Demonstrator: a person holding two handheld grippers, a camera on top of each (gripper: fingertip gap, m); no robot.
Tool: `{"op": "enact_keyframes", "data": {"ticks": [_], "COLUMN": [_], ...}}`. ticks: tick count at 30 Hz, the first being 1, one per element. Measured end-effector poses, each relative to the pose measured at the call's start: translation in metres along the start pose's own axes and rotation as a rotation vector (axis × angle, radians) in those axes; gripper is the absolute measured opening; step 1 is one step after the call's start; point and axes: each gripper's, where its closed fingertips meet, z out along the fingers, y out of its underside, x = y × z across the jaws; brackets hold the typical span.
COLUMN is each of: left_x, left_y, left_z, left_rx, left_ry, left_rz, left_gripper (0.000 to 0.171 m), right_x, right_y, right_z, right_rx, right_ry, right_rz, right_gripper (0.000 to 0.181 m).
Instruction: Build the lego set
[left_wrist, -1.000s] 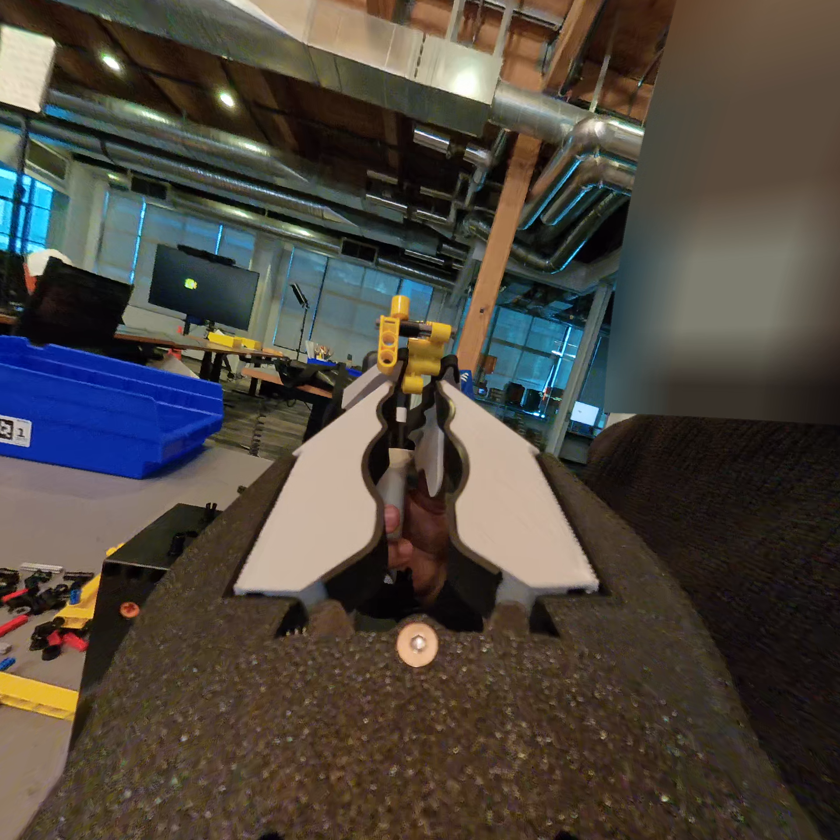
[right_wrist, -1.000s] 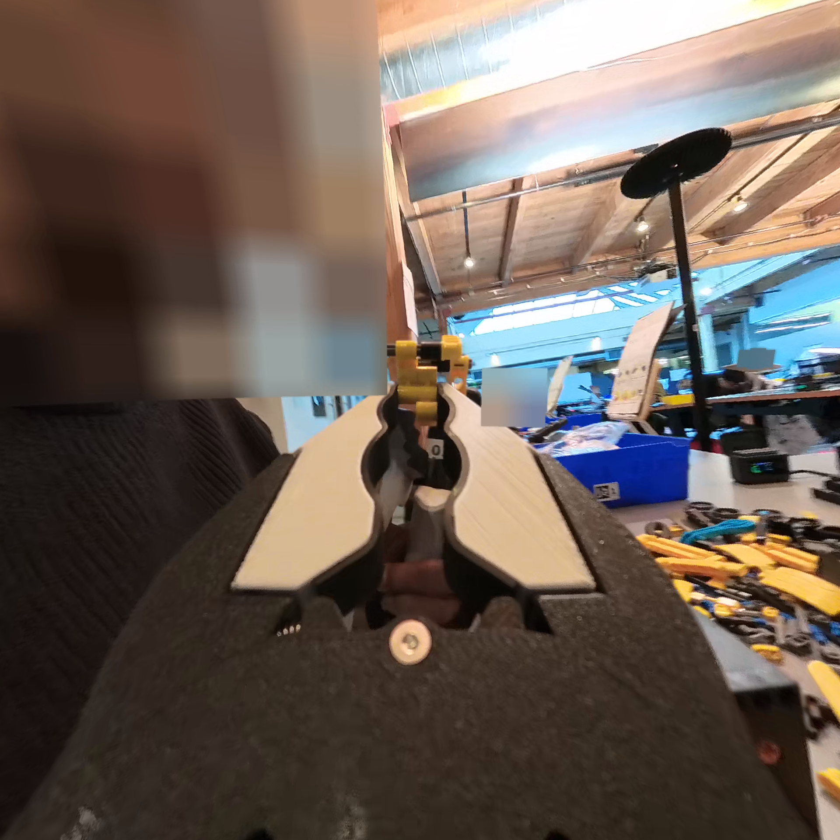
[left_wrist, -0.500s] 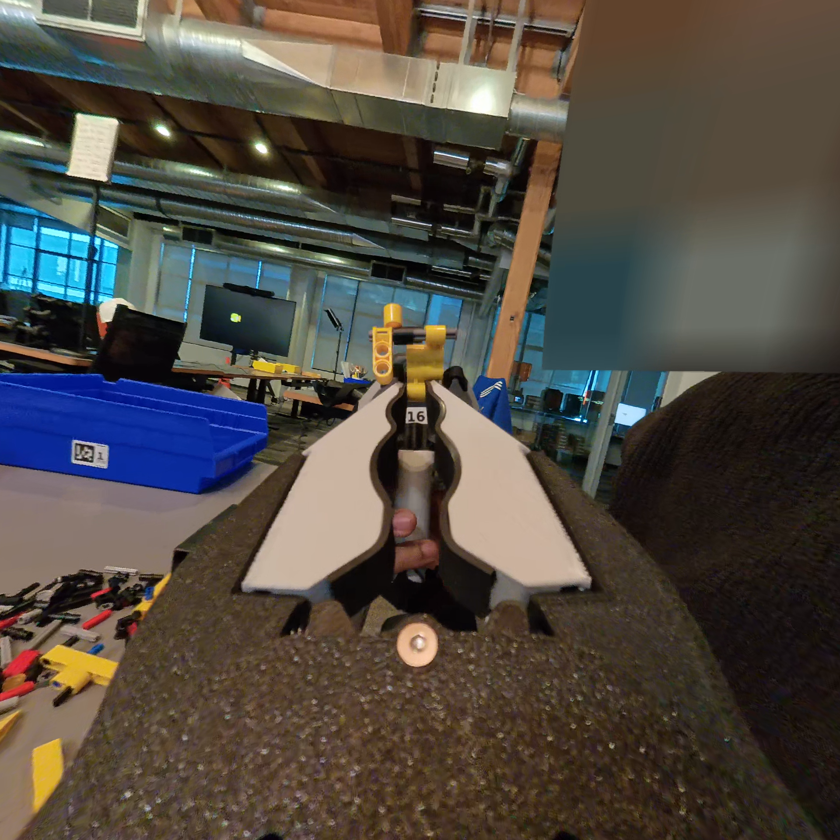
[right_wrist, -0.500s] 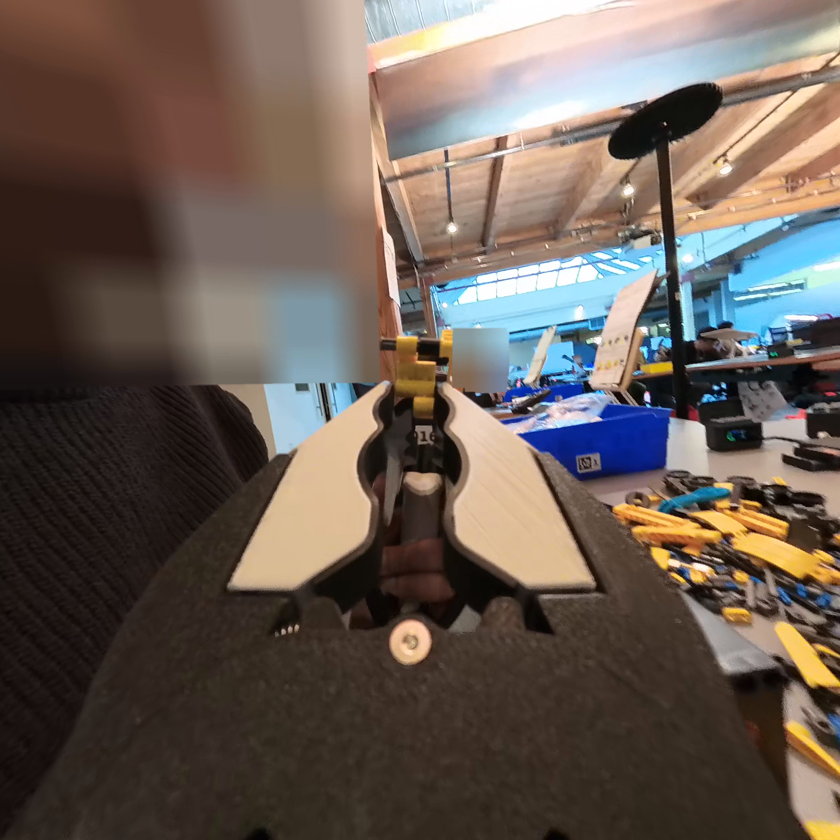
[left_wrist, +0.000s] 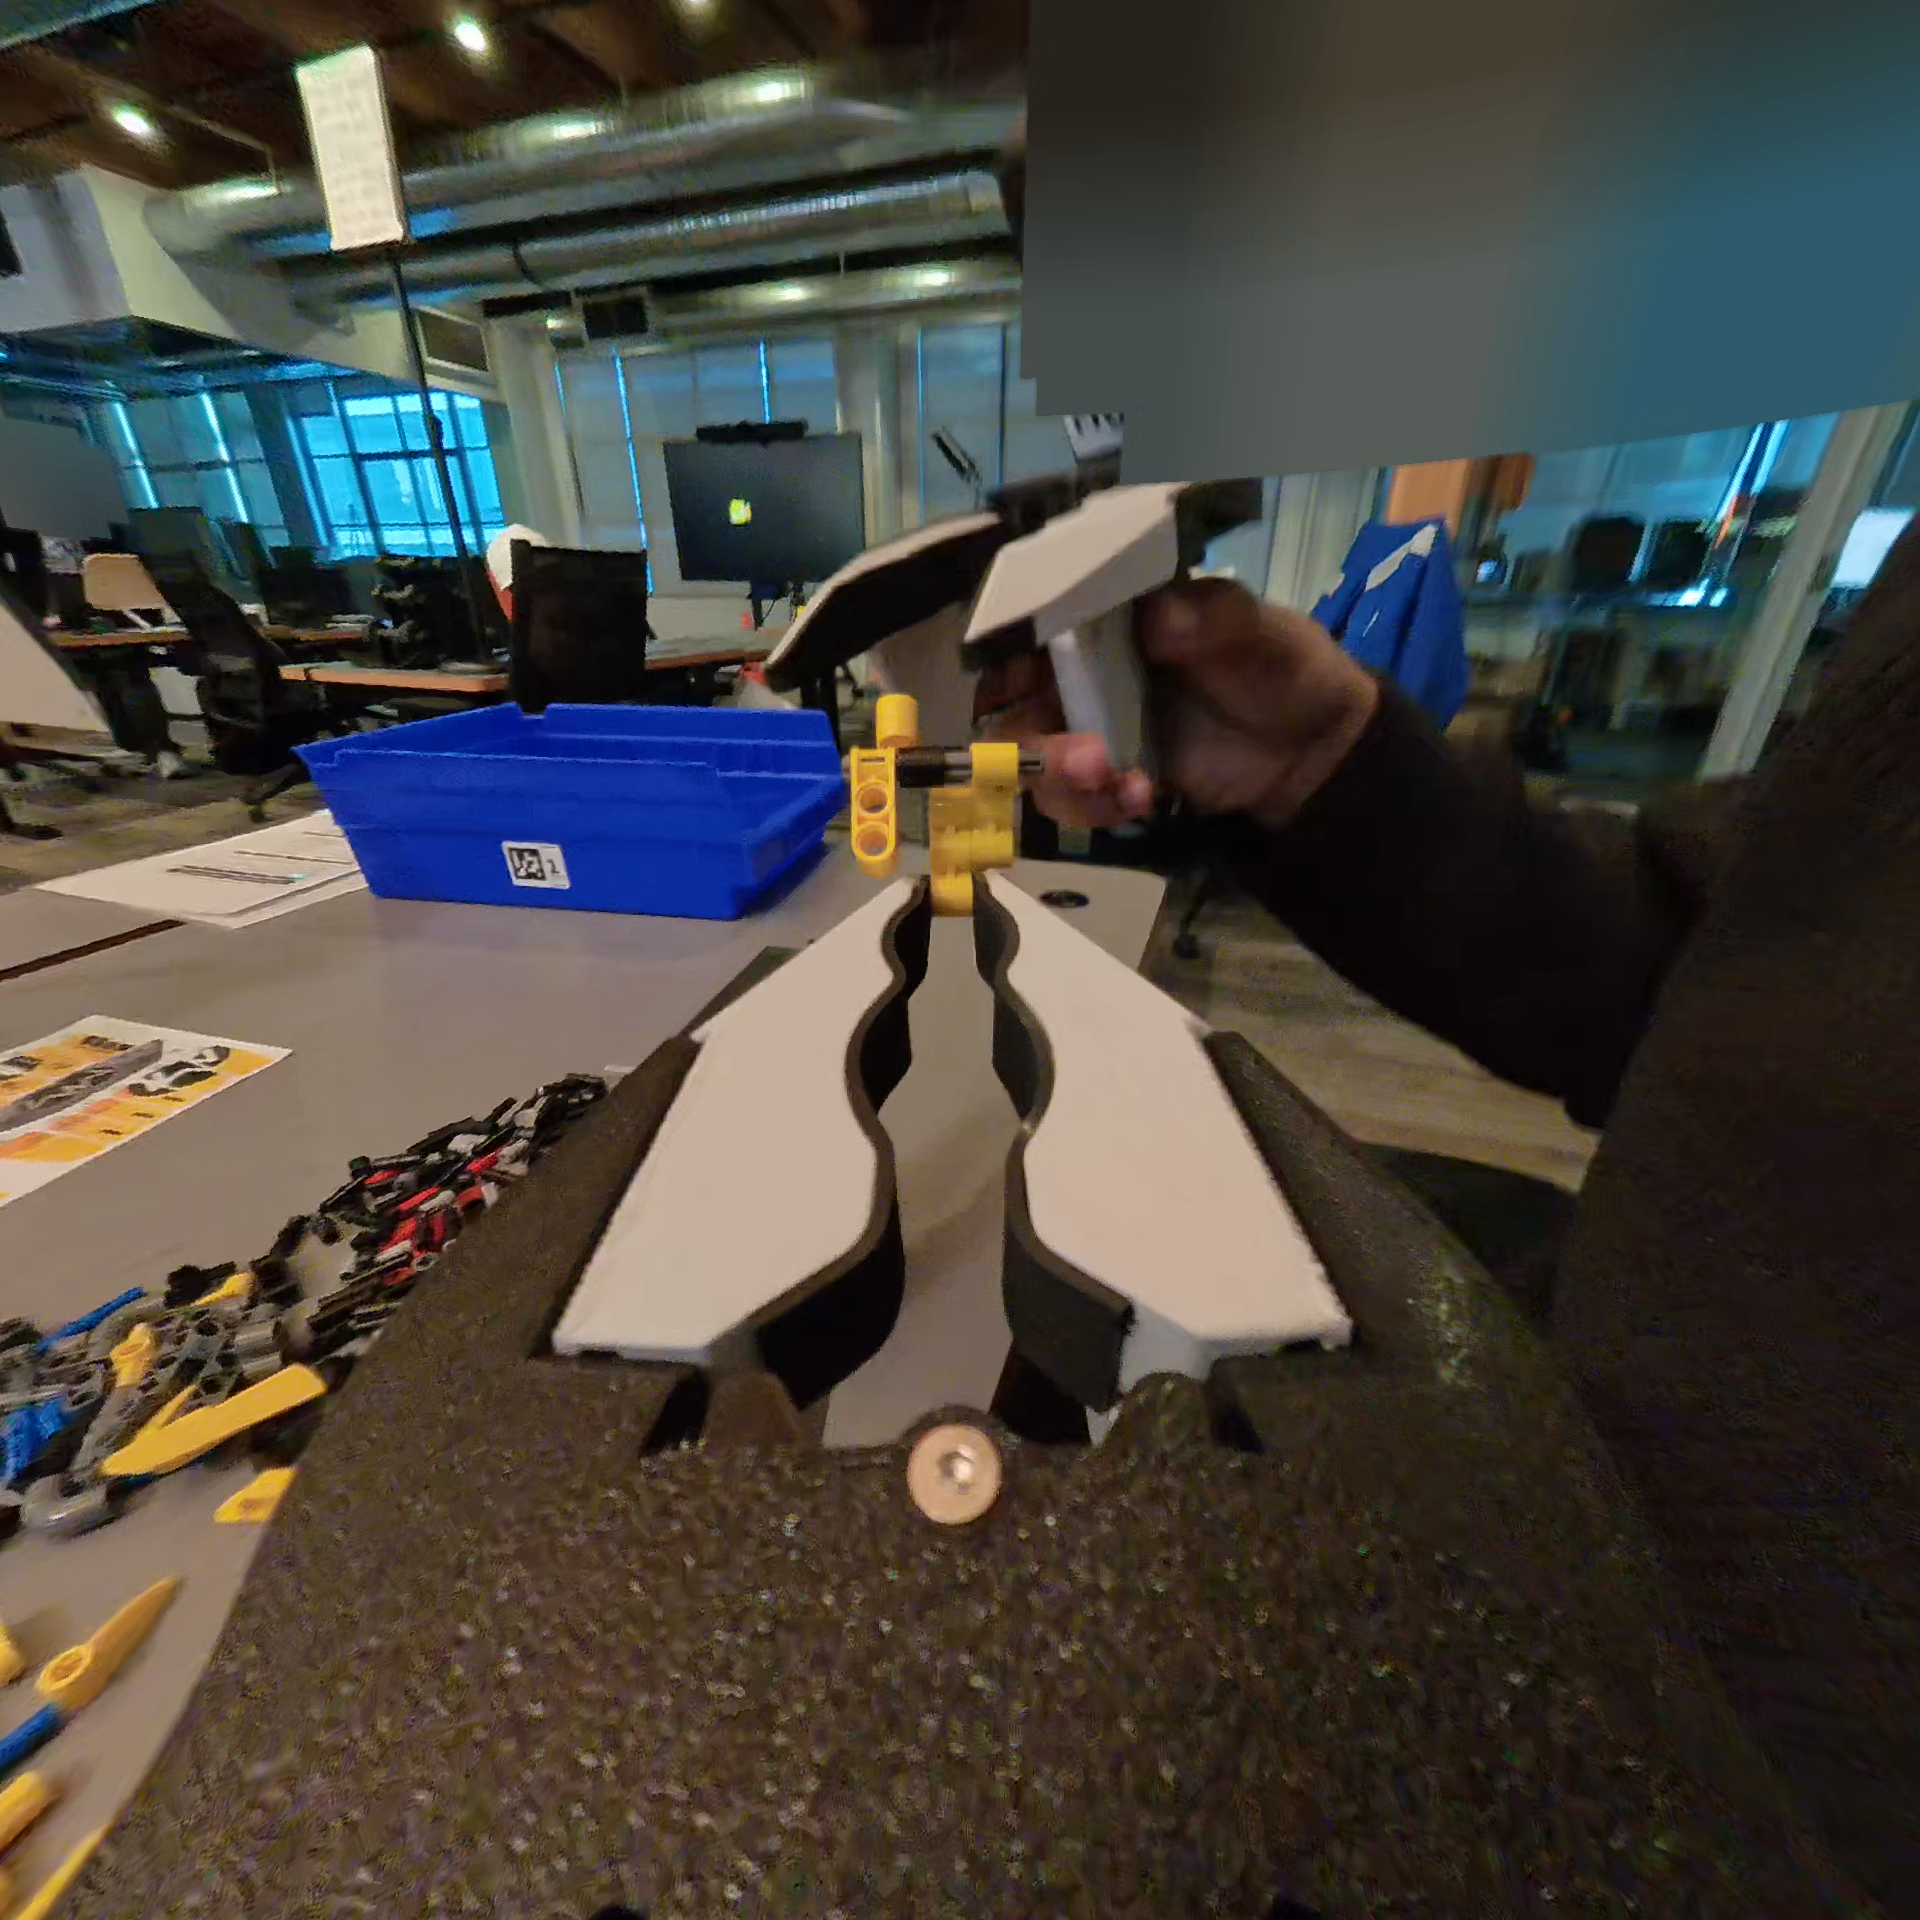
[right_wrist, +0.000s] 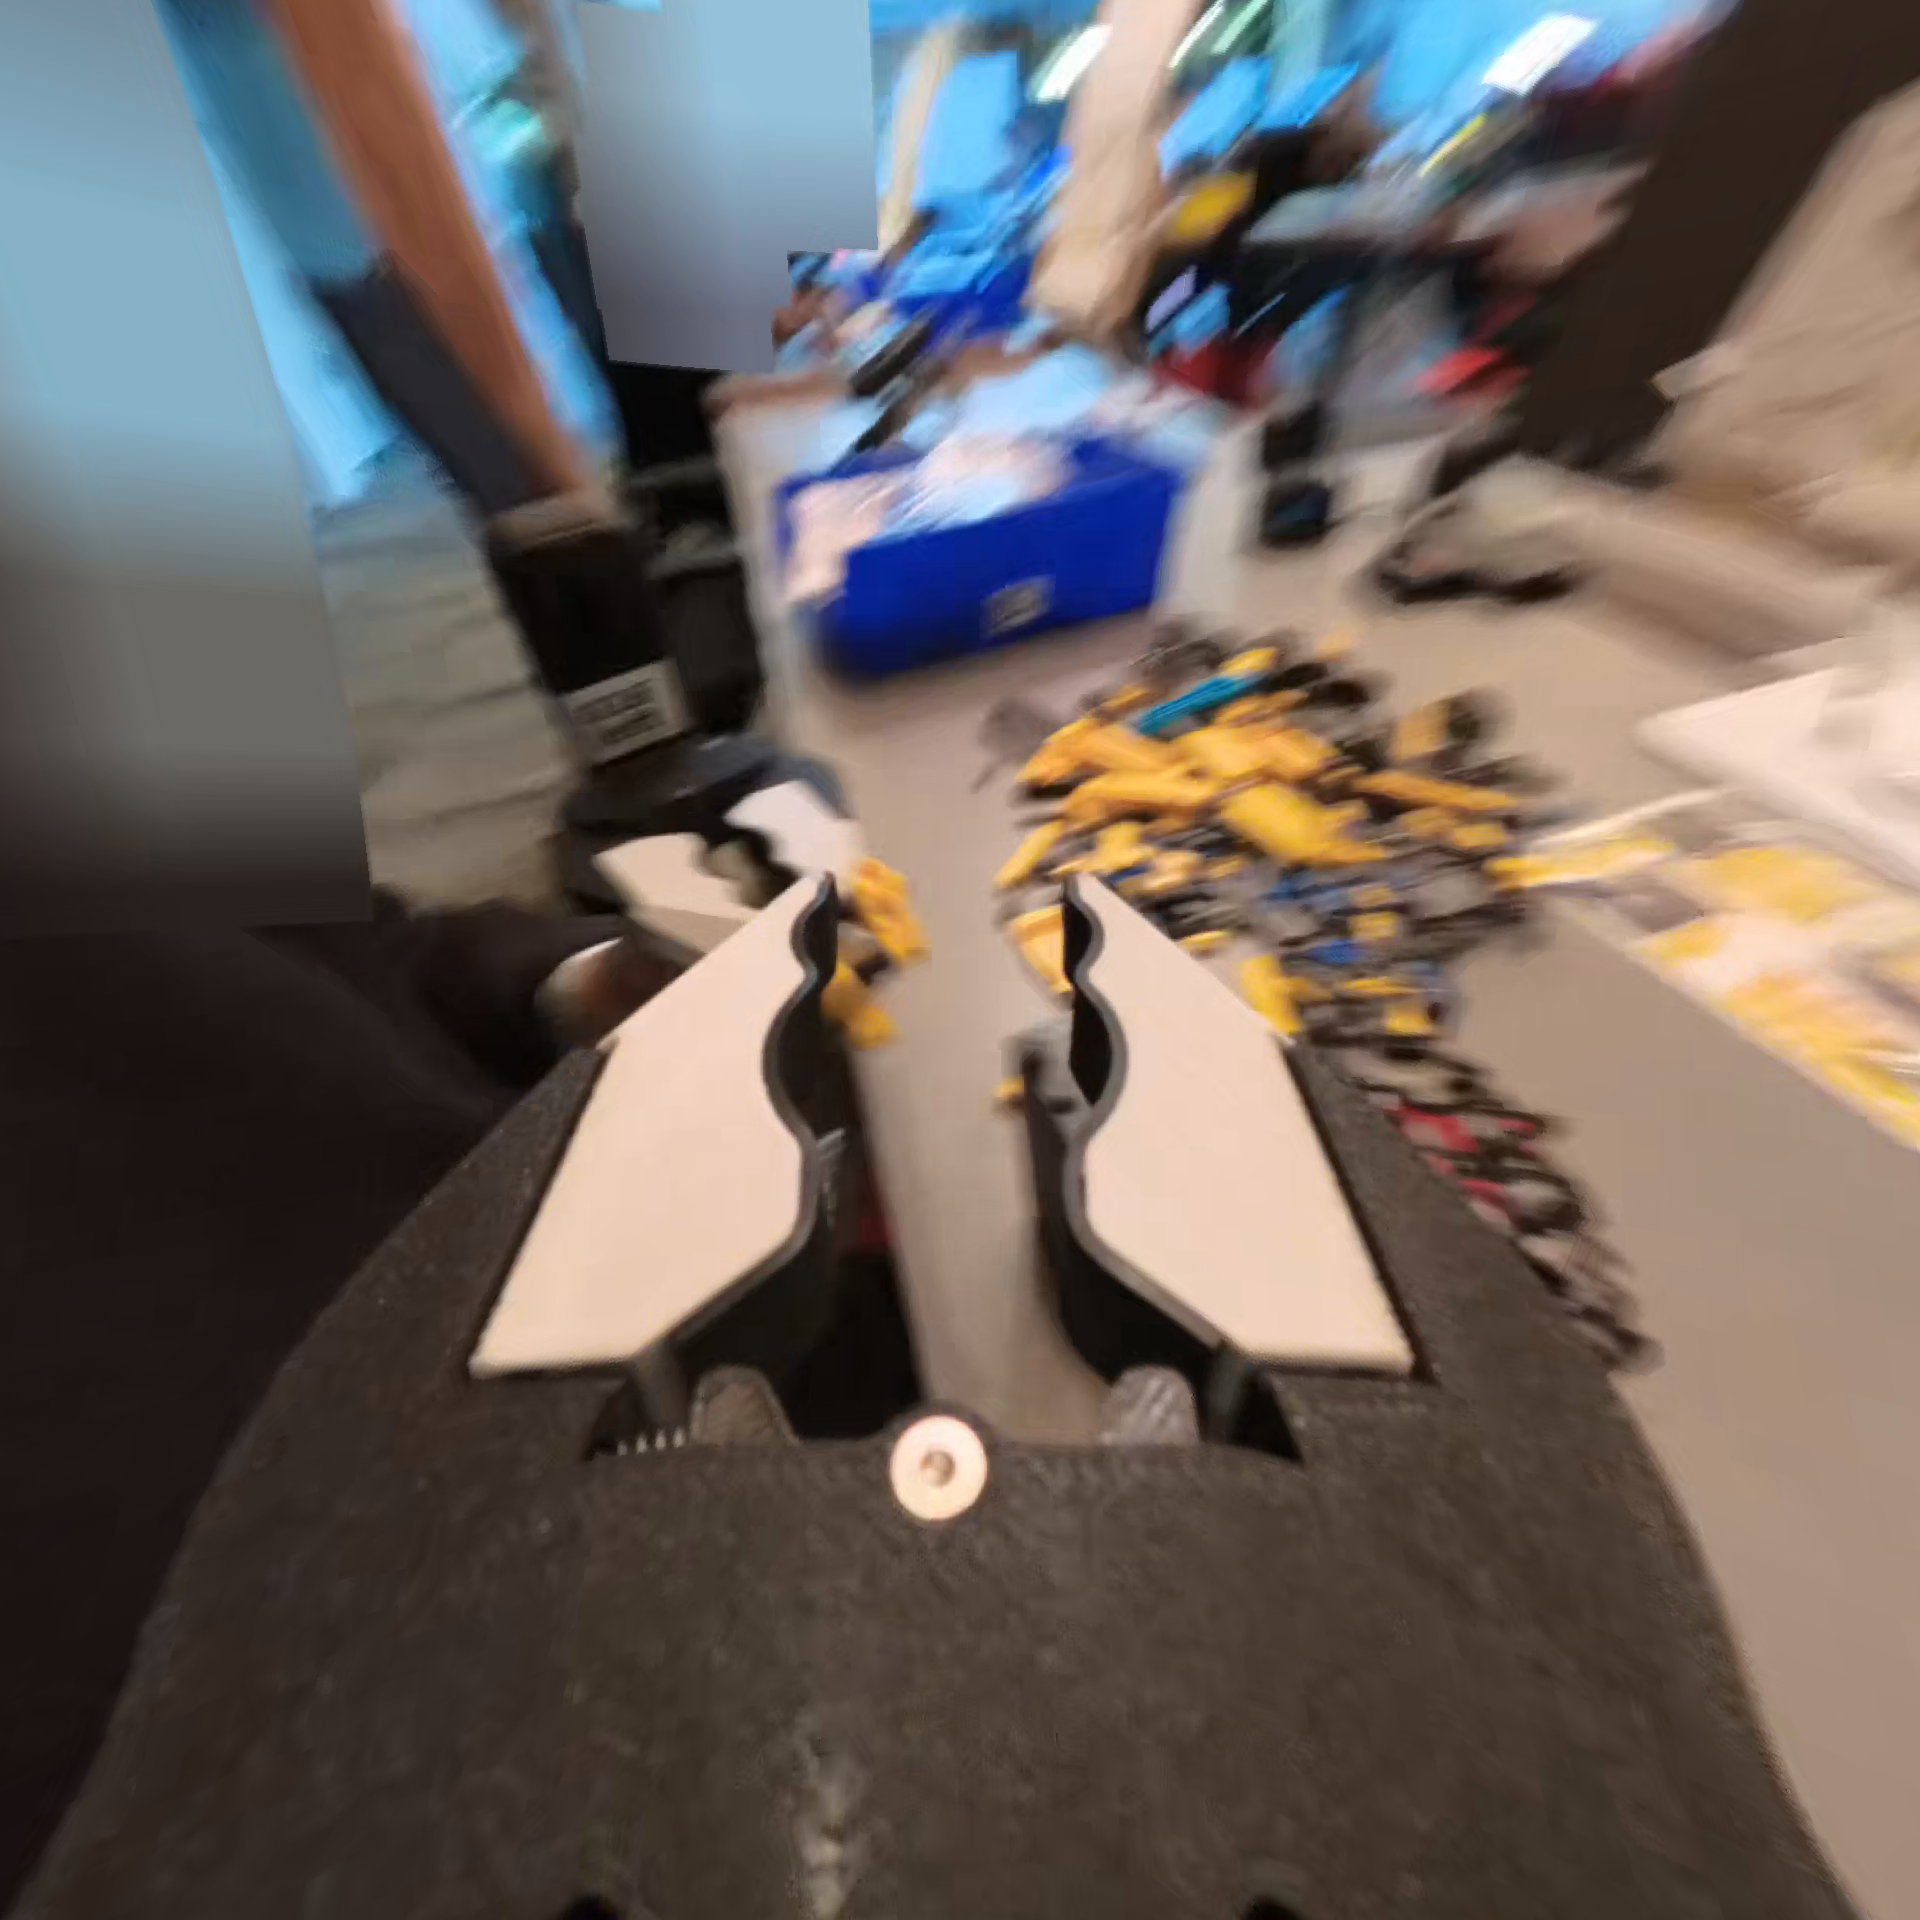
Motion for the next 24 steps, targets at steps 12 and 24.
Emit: {"op": "enact_keyframes", "data": {"ticks": [12, 24], "left_x": [-0.004, -0.016], "left_y": [0.005, 0.007], "left_z": [-0.004, -0.004], "left_rx": [-0.011, 0.022], "left_ry": [-0.003, -0.019], "left_rz": [0.0, -0.055], "left_gripper": [0.007, 0.007], "right_x": [-0.012, 0.004], "right_y": [0.015, 0.022], "right_z": [0.015, 0.009], "right_rx": [-0.166, -0.072], "right_ry": [-0.149, -0.192], "right_rz": [-0.013, 0.104], "right_gripper": [0.011, 0.01]}}
